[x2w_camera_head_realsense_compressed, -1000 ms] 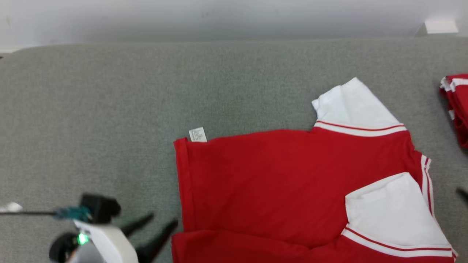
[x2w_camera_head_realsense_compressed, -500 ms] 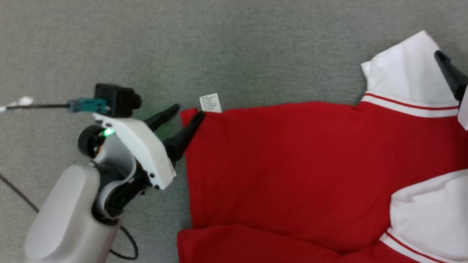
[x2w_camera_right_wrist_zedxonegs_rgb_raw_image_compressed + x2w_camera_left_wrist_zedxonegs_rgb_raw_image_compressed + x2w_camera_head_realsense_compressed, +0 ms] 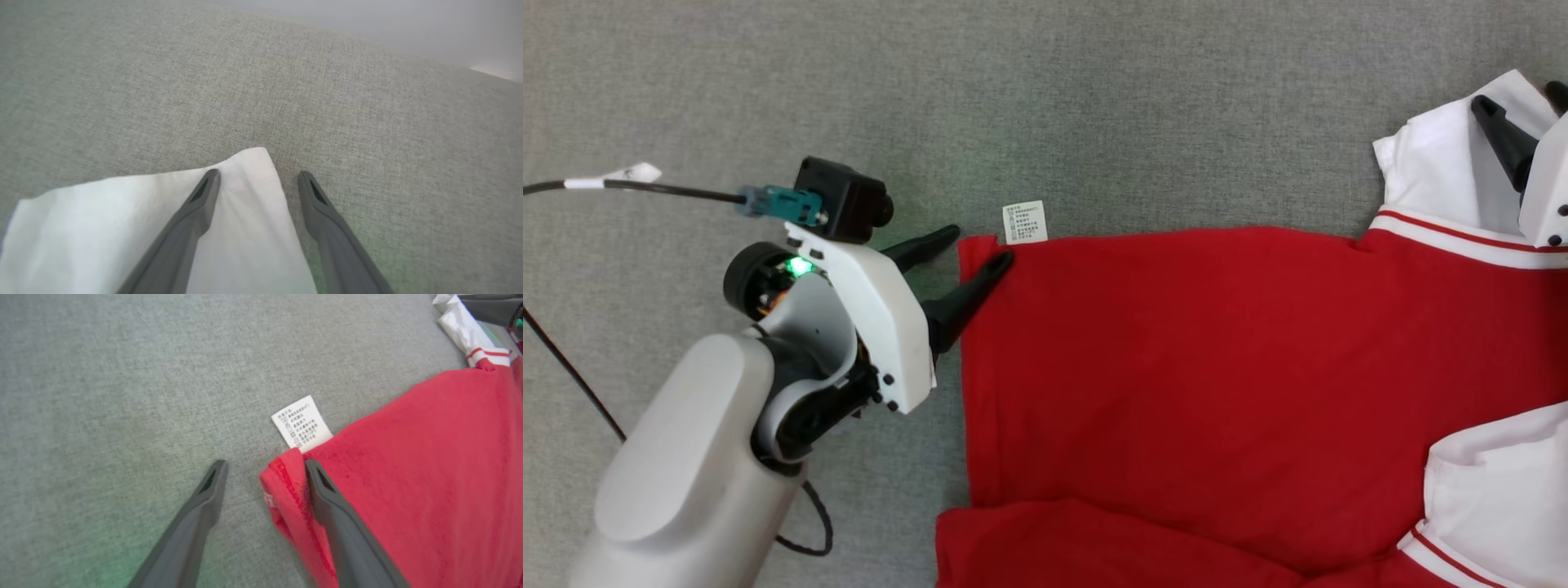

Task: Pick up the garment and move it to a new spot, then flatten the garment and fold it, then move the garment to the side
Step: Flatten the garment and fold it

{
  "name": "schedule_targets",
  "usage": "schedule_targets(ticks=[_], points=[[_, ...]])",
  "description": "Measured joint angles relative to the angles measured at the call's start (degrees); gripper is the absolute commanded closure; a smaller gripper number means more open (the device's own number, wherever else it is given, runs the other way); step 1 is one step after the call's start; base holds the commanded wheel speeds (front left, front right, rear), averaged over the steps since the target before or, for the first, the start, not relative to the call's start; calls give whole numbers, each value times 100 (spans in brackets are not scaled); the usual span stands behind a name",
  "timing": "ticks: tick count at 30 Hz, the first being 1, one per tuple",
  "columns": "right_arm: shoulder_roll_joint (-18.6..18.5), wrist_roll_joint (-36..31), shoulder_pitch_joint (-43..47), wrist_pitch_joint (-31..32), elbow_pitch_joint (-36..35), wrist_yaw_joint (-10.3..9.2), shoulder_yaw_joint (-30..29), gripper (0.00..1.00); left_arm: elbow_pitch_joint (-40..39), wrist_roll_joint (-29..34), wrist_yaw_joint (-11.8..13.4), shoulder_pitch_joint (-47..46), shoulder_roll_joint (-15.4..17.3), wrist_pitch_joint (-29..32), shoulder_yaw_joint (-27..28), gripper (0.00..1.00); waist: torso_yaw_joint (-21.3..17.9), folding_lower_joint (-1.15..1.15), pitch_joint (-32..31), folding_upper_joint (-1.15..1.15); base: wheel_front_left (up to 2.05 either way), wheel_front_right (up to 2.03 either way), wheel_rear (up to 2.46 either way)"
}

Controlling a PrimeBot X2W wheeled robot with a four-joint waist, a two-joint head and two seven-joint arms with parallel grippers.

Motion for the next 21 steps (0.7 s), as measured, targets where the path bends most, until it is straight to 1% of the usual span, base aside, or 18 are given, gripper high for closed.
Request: schedule_targets(ticks=[1,2,3,4,7,9,10,12,17,21], points=[[11,55,-14,12,13,-5,35,0,-10,-13,-14,-10,24,44,-22,65,-9,0,2,0,0,0,0],[19,121,-32,70,22,-11,69,0,-42,-51,-43,-22,56,111,-59,100,-16,0,5,0,0,0,0],[19,220,-53,103,19,-23,101,94,-87,-93,-47,-43,110,244,-92,100,-20,0,9,0,0,0,0],[18,311,-58,111,19,-23,108,100,-113,-145,-74,-45,156,277,-123,100,-22,0,11,0,0,0,0],[53,434,-63,-29,8,-3,156,100,-187,-204,-88,-21,180,304,-155,100,-18,0,6,0,0,0,0],[57,346,-87,-511,24,1,108,100,-172,-191,-52,-25,179,235,-114,100,-13,1,-2,0,0,0,0],[69,330,-116,-619,89,7,78,100,-138,-144,1,-35,182,177,-77,100,-12,1,-14,0,0,0,0],[82,247,-208,-921,197,7,21,100,-87,-16,8,-105,200,53,-77,100,-18,1,-41,0,0,0,0],[141,146,-549,-1506,381,7,-155,100,90,54,174,-370,100,-280,125,100,-67,1,-141,0,0,0,0],[202,248,-599,-1852,465,7,-250,100,131,64,201,-460,84,-498,223,100,-149,1,-276,0,0,0,0]])
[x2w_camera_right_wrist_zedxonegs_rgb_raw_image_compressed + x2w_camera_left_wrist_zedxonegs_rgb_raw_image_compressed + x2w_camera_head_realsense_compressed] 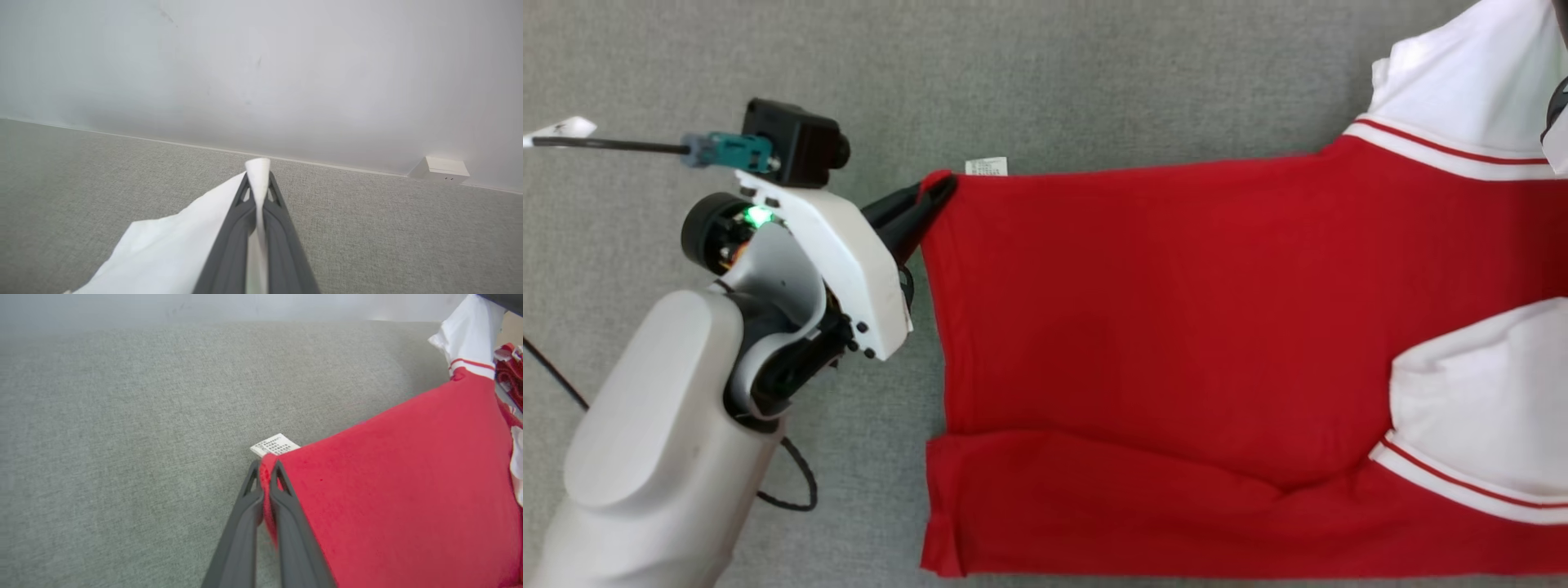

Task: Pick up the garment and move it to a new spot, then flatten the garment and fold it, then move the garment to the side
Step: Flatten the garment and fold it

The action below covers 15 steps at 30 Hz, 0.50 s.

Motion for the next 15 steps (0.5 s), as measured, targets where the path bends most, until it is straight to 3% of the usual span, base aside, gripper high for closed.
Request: schedule_targets(ticks=[5,15], points=[[-69,286,584,-403,-201,0,125,100,-186,-21,90,364,-115,-364,67,100,-122,0,-291,0,0,0,0],[-515,1038,2870,-864,-1570,0,-30,100,-1003,-125,238,1930,-49,-791,-11,100,-346,-1,-1039,0,0,0,0]])
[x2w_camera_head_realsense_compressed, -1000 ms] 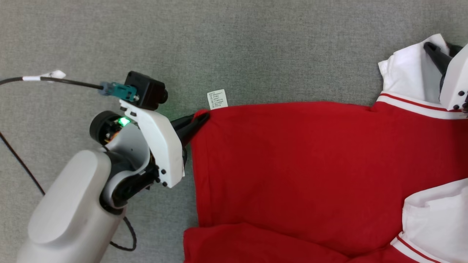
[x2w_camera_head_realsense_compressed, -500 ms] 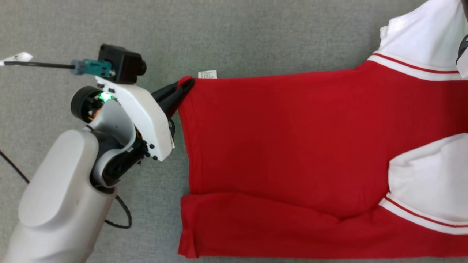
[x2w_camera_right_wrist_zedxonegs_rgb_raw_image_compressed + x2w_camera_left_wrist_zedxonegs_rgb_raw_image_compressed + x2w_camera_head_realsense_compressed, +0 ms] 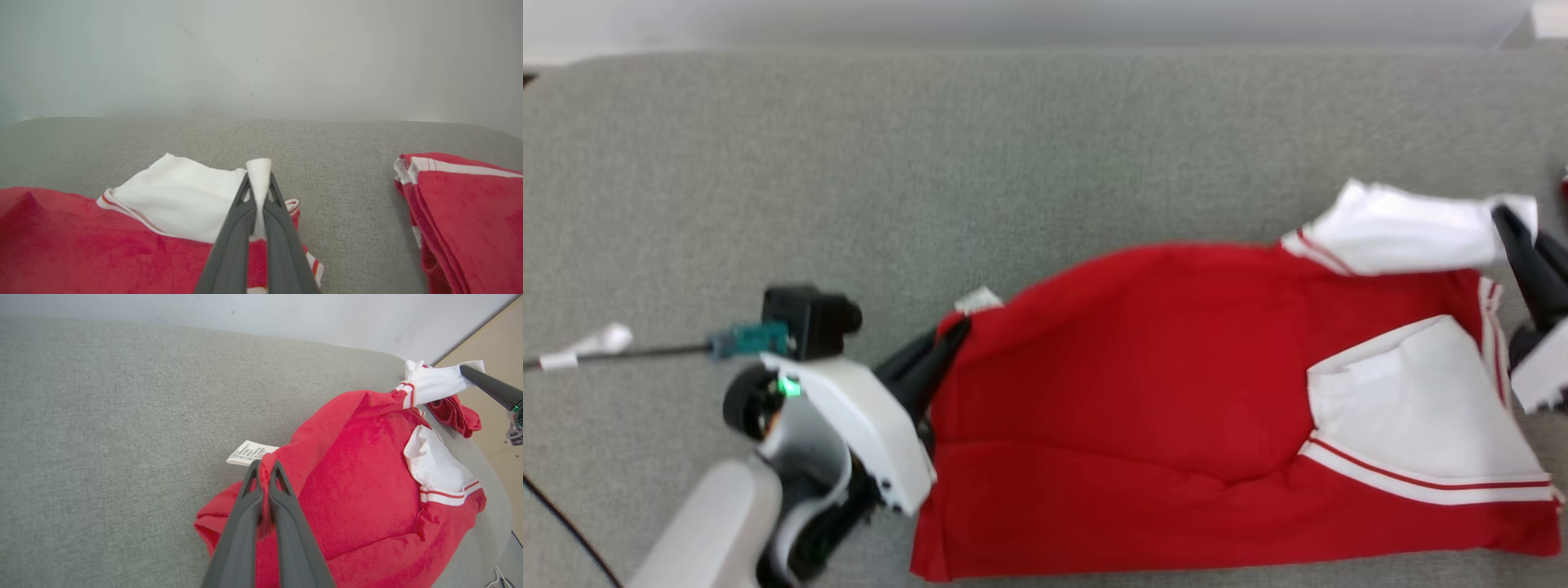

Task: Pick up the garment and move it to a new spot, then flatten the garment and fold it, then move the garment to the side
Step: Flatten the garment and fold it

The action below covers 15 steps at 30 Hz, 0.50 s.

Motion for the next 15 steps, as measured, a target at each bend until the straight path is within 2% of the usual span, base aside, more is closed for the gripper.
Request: schedule_targets(ticks=[4,8,15], points=[[70,158,804,-73,-463,-1,-358,100,-188,0,118,452,54,-103,-24,100,-88,0,-234,0,0,0,0],[303,159,1427,-67,-760,-1,-553,100,-266,-49,222,823,85,-188,12,100,-213,0,-352,0,0,0,0],[525,79,1867,35,-903,-1,-655,100,-361,-59,300,1199,175,-248,29,100,-354,0,-418,0,0,0,0]])
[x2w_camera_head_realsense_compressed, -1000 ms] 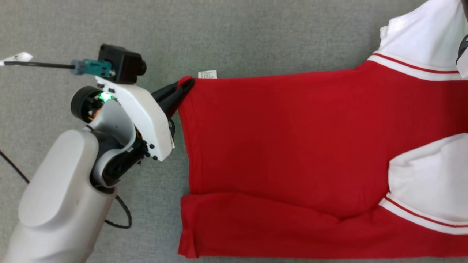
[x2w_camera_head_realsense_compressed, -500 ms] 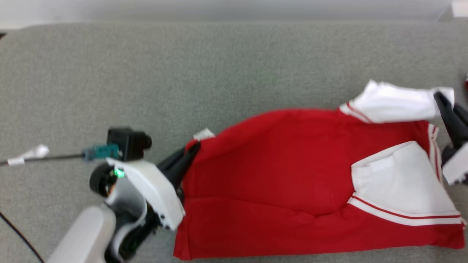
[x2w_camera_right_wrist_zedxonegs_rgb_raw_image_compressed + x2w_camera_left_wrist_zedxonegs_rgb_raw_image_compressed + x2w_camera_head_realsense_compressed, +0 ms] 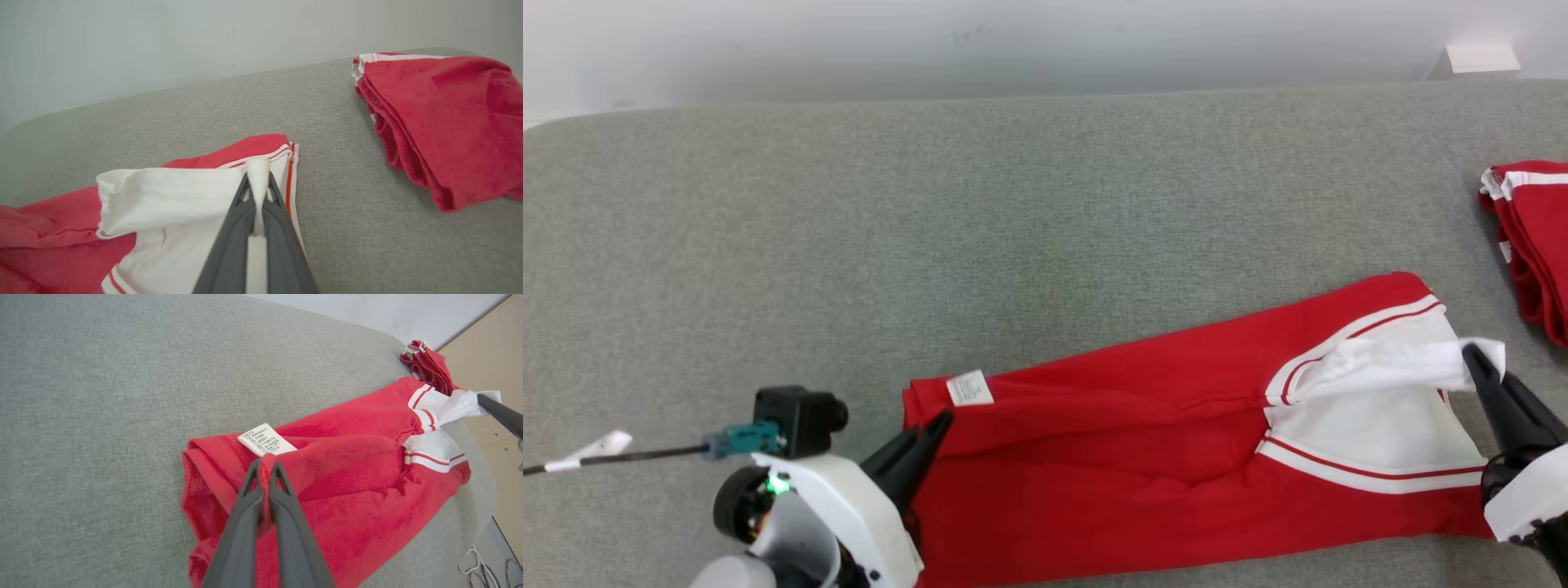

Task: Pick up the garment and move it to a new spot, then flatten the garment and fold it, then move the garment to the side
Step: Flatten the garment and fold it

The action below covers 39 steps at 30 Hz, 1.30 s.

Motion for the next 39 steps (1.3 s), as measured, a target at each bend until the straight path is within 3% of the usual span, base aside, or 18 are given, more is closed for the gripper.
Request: schedule_targets(ticks=[1,2,3,7,11,13,17,21,29,35,39], points=[[-4,-85,24,22,32,0,0,100,9,3,8,44,4,-22,-18,100,-8,0,-6,0,0,0,0],[-15,-157,44,69,58,0,20,64,38,32,18,76,32,-29,-60,69,-14,0,-13,0,0,0,0],[-23,-220,62,104,77,0,65,0,81,124,1,98,83,-32,-118,0,-16,0,-16,0,0,0,0],[-118,-242,185,456,94,0,140,0,224,700,75,203,224,-402,-254,0,-10,0,-56,0,0,0,0],[-272,175,337,913,-314,0,-198,0,276,1629,620,387,348,-1508,-104,0,-7,0,-132,0,0,0,0],[-393,302,335,1091,-493,0,-582,0,232,1762,828,575,234,-2065,-35,0,14,0,-128,0,0,0,0],[-555,86,302,1454,-580,0,-906,0,235,1900,1014,717,88,-2733,26,0,74,0,-91,0,0,0,0],[-431,-82,49,1929,-571,0,-781,0,420,2092,1210,769,-140,-3271,71,0,203,0,-32,0,0,0,0],[-194,-689,-136,2314,267,0,-448,0,822,2351,1189,686,-804,-3452,193,0,545,0,76,0,0,0,0],[-214,-868,-258,2310,817,12,-442,0,856,2564,937,718,-1103,-3459,447,0,682,0,122,0,0,0,0],[-198,-622,-342,2404,1026,14,-435,0,899,2742,793,772,-1222,-3460,601,0,698,0,121,0,0,0,0]])
